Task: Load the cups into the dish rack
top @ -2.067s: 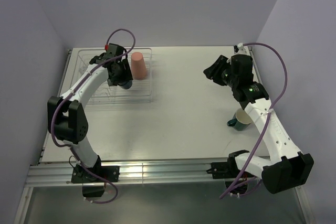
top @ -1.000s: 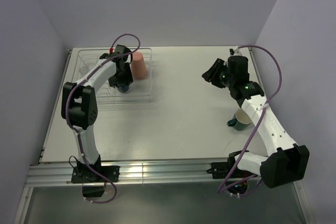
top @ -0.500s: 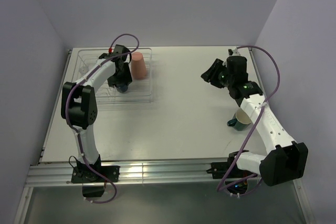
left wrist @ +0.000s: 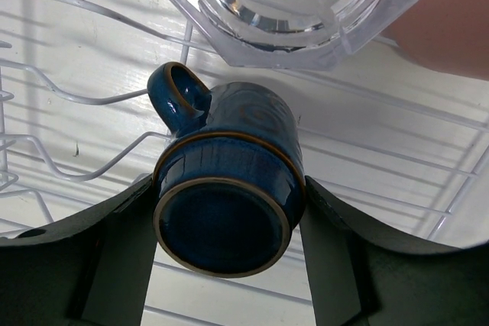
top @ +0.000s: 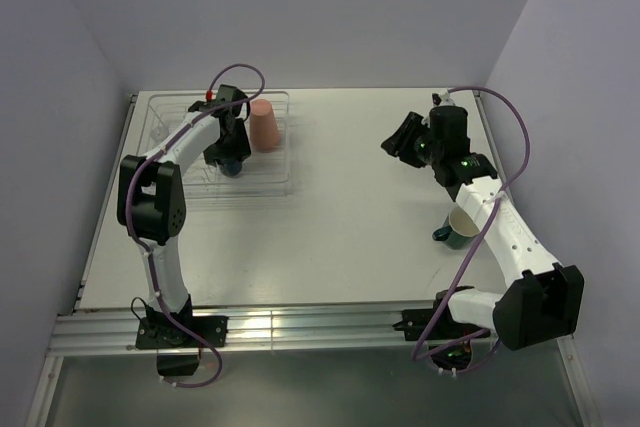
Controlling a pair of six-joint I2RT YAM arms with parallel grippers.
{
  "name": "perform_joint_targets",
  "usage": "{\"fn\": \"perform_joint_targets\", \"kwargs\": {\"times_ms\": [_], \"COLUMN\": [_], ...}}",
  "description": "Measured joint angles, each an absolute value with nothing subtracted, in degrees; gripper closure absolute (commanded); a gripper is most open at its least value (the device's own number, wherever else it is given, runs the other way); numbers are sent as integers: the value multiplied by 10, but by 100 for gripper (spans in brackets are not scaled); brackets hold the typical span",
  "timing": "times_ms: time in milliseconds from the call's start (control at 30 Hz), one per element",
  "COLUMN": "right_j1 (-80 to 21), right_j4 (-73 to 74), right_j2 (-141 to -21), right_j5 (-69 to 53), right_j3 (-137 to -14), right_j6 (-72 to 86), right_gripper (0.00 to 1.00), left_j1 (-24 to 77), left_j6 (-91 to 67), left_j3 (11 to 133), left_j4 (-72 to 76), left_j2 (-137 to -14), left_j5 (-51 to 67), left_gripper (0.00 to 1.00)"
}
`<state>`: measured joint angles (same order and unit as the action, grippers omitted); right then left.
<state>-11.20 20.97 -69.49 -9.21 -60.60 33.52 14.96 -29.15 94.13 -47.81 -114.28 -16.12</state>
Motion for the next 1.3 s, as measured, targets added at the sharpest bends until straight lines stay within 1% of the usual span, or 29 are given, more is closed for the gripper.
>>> {"fn": "perform_joint_targets", "kwargs": {"times_ms": [33, 200, 767, 1300], "right_j1": [-112, -112, -112, -112], "right_j4": [210, 209, 206, 206], "right_j2": [-695, -695, -696, -696], "right_j5": [-92, -95, -98, -102], "right_j3": [-606, -606, -606, -603], "right_j6": [335, 335, 335, 335], "right_gripper": [52, 52, 52, 53], "left_j1": [150, 148, 146, 146], "left_j6": [-291, -290, -286, -286], "left_j3": [941, 941, 941, 941], "left_j4": [-478, -472, -472, -475], "left_j2": [-1143, -1148, -1156, -1152], "left_j5": [-162, -166, -167, -175], "left_gripper": [27, 25, 23, 22]}}
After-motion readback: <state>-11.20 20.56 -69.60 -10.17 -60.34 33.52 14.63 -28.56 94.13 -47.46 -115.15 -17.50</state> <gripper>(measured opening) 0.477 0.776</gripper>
